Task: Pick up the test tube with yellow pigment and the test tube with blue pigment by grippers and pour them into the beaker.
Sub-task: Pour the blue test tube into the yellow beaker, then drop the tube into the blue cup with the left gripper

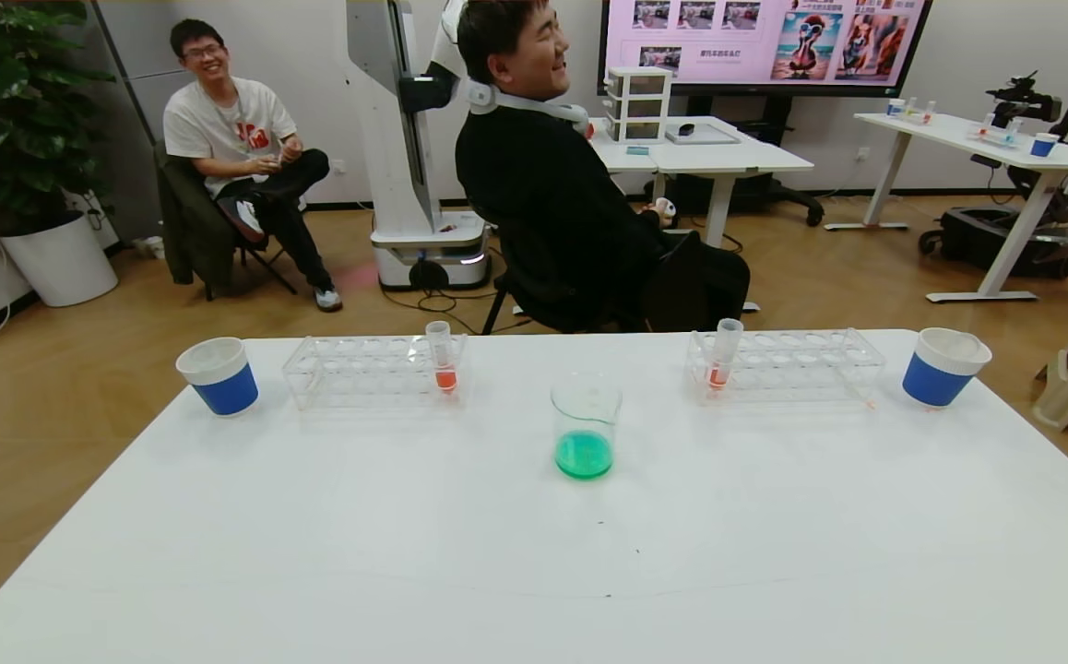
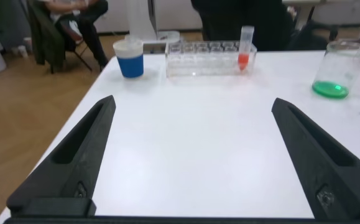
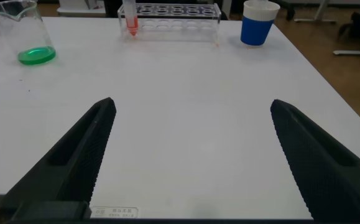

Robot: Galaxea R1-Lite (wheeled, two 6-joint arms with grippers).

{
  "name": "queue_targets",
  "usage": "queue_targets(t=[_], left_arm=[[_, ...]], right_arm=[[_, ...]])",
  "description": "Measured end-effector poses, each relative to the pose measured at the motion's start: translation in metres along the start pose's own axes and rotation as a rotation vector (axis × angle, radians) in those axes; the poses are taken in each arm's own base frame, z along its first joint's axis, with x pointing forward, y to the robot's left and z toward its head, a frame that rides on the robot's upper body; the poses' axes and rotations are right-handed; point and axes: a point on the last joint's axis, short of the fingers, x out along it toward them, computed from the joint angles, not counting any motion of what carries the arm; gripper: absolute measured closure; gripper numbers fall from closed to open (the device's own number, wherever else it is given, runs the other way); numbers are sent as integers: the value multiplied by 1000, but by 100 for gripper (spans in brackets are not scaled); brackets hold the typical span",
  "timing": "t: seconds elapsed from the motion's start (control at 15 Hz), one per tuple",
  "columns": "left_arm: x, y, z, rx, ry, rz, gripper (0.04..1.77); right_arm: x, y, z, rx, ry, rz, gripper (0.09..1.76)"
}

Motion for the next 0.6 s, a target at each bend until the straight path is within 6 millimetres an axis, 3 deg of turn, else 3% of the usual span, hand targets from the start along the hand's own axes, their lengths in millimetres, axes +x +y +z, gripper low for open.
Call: queue_targets(t=[0.2, 0.6], left_arm=[[6, -1, -24, 22, 78, -9, 6], [6, -1, -27, -20, 84, -7, 6]], right_arm=[[0, 0, 0, 0, 0, 0, 11], [0, 0, 0, 0, 0, 0, 11]])
